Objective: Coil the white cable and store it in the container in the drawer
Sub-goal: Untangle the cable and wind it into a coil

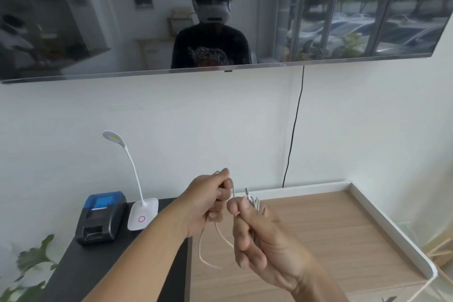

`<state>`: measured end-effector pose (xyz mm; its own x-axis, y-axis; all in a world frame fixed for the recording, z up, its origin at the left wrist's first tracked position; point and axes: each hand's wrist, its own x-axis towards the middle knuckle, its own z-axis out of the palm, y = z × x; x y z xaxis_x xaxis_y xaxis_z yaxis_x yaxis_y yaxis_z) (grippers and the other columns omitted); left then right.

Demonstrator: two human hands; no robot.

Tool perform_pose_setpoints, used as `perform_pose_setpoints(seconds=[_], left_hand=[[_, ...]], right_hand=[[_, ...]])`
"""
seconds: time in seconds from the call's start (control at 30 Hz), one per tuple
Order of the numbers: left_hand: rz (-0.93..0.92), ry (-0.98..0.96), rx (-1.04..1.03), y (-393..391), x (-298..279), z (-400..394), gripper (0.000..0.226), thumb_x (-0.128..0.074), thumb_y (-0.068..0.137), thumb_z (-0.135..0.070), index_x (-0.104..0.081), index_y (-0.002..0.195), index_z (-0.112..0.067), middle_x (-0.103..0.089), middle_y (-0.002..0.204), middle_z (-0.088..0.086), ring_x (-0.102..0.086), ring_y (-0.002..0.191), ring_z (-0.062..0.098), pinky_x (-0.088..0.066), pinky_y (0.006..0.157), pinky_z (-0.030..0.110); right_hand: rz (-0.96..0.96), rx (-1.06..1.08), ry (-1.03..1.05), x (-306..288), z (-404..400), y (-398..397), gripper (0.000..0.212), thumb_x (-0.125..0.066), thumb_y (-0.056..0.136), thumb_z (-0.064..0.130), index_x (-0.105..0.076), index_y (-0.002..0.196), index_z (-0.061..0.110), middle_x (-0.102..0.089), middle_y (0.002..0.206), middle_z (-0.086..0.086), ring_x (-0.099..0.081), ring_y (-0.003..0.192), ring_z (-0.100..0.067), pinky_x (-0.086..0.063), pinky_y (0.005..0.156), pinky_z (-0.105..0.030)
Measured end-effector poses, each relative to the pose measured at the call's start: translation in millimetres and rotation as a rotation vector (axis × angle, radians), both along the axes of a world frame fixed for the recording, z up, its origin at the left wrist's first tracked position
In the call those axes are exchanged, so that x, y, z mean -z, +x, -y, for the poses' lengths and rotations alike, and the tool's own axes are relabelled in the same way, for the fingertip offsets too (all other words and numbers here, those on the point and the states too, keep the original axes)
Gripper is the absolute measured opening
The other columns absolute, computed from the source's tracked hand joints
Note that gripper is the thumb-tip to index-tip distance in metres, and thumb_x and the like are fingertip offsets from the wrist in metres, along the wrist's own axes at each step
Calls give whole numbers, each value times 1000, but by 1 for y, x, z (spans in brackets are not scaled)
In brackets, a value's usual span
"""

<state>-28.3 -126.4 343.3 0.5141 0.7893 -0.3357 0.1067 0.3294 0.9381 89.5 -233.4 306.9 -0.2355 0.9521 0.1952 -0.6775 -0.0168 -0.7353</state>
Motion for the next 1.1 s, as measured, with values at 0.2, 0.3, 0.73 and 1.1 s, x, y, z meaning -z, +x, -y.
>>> perform_pose_setpoints(seconds=[0.2, 0.3, 0.73, 1.1], left_hand=[[-311, 505, -13, 13, -29, 8, 48, -44, 99, -54, -68, 73, -21, -51, 44, -15, -56, 46, 7, -47, 59, 30], [-495, 812, -51, 13, -31, 18, 48, -38, 98, -57, -68, 74, -28, -65, 58, -22, -67, 64, 11, -56, 71, 36], [-265, 962, -96, 16, 47, 92, 32, -29, 97, -54, -51, 81, -39, -61, 69, -25, -56, 58, 6, -48, 61, 30], [75, 21, -9, -12, 99, 66, 40, -54, 84, -46, -52, 60, -15, -33, 45, -3, -27, 34, 9, -29, 32, 19]], right_hand=[[43, 65, -66, 10, -10, 12, 43, -49, 104, 33, -70, 124, 1, -75, 116, -23, -76, 102, -29, -65, 70, -32], [105, 155, -48, 15, -17, 14, 48, -45, 107, 36, -63, 133, 1, -68, 130, -23, -67, 119, -29, -61, 87, -36], [-158, 311, -107, 5, -32, 40, 49, -37, 109, 47, -57, 145, 20, -52, 156, 5, -66, 120, -2, -53, 99, -27], [-466, 166, -111, -17, -16, 47, 25, -50, 103, 30, -64, 91, 14, -70, 60, 4, -67, 48, -7, -62, 56, -26]])
